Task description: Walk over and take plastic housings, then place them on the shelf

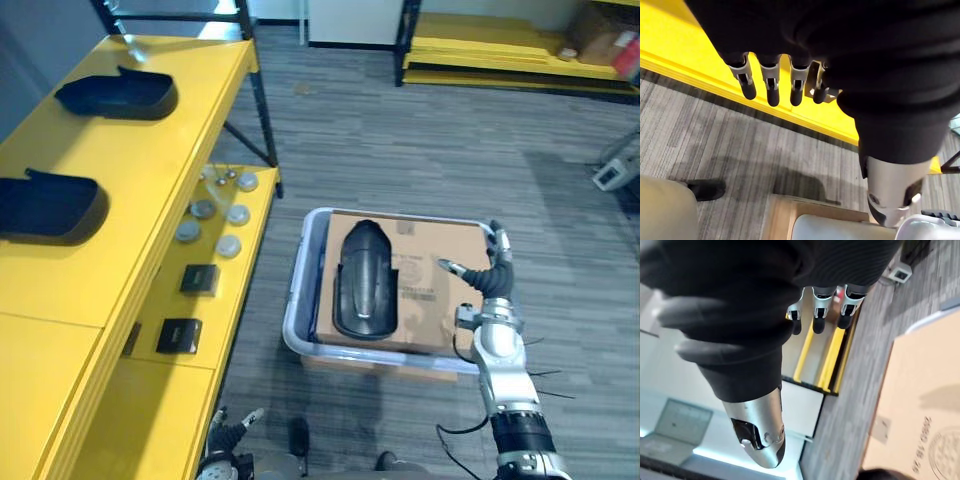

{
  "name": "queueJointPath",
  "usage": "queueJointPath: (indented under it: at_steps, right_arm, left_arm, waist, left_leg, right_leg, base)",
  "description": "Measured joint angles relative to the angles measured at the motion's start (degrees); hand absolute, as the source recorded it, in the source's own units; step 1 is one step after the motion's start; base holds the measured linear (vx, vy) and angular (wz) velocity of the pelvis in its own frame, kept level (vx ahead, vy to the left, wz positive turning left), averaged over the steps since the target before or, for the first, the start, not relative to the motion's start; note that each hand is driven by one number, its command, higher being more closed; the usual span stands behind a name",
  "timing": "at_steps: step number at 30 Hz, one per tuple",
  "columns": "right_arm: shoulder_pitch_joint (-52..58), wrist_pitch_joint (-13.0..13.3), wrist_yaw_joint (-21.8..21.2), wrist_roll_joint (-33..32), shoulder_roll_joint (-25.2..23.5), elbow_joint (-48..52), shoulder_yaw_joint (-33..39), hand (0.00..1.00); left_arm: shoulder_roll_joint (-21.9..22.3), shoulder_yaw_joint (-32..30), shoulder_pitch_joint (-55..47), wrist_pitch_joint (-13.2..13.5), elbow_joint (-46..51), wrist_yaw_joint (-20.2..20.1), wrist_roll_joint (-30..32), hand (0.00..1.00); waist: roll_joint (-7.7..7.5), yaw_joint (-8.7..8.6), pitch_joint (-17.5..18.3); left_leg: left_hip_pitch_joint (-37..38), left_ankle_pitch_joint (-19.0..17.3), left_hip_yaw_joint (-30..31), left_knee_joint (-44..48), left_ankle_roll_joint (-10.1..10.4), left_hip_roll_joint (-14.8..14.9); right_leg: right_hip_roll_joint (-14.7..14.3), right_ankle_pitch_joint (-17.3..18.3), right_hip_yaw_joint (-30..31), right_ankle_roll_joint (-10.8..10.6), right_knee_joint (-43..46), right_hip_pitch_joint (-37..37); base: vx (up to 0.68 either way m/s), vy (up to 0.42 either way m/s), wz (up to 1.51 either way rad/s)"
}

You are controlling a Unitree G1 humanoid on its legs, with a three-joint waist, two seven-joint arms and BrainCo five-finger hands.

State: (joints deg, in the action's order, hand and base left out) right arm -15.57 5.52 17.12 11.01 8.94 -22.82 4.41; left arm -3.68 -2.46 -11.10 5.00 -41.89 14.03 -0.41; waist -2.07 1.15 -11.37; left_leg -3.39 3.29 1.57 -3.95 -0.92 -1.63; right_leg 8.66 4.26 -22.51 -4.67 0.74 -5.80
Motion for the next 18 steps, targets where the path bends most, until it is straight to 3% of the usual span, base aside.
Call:
queueJointPath:
  at_steps: [2, 7, 10, 11, 18]
  right_arm:
    - [-3.5, -1.8, 0.2, 0.9, -0.6, -4.8, 0.1, 0.00]
    - [-8.5, -4.6, 1.5, 2.6, -1.8, -13.9, 0.9, 0.00]
    - [-13.0, -5.8, 3.6, 3.5, -2.9, -18.8, 3.3, 0.00]
    - [-15.4, -5.9, 4.4, 4.4, -2.9, -21.0, 4.8, 1.00]
    - [-23.1, -8.2, 8.0, 5.1, -1.6, -25.3, 8.7, 1.00]
  left_arm:
    - [0.0, 0.3, 1.0, 0.3, 1.1, 0.1, 0.0, 0.00]
    - [0.1, 0.9, 1.7, 0.6, 3.1, 1.0, -0.1, 0.00]
    - [0.1, 2.1, 2.4, 0.7, 3.2, 1.3, -0.2, 0.00]
    - [-0.1, 2.3, 2.8, 0.7, 3.1, 1.3, -0.2, 0.00]
    - [0.0, 3.4, 5.5, 0.6, 2.8, 3.4, -1.8, 0.00]
  waist:
    - [0.47, 1.02, -2.9]
    - [0.74, 2.83, -5.5]
    - [1.40, 2.91, -6.8]
    - [1.48, 2.89, -7.5]
    - [1.96, 2.99, -9.7]
  left_leg:
    - [-1.0, 0.0, 0.7, 1.0, 0.0, 0.0]
    - [-3.1, 0.1, 1.7, 2.1, -0.1, -0.4]
    - [-4.2, 0.4, 2.2, 2.4, -0.1, -0.4]
    - [-4.5, 0.9, 2.3, 2.4, 0.1, -0.4]
    - [-5.8, 4.4, 3.2, -0.8, 0.8, -0.3]
  right_leg:
    - [-0.1, -0.7, -0.7, 0.2, 0.0, 0.1]
    - [0.2, -1.0, -1.0, 0.1, 0.2, 1.2]
    - [0.1, -1.2, -1.0, -0.2, 0.3, 2.1]
    - [0.1, -1.3, -1.0, -0.3, 0.3, 2.4]
    - [0.1, -1.3, -1.4, -0.3, 0.6, 4.7]
  base:
    - [-0.01, -0.003, 0.29]
    - [-0.01, 0.006, 0.12]
    - [-0.05, 0.004, 0.07]
    - [-0.07, 0.004, 0.02]
    - [-0.10, 0.007, 0.04]
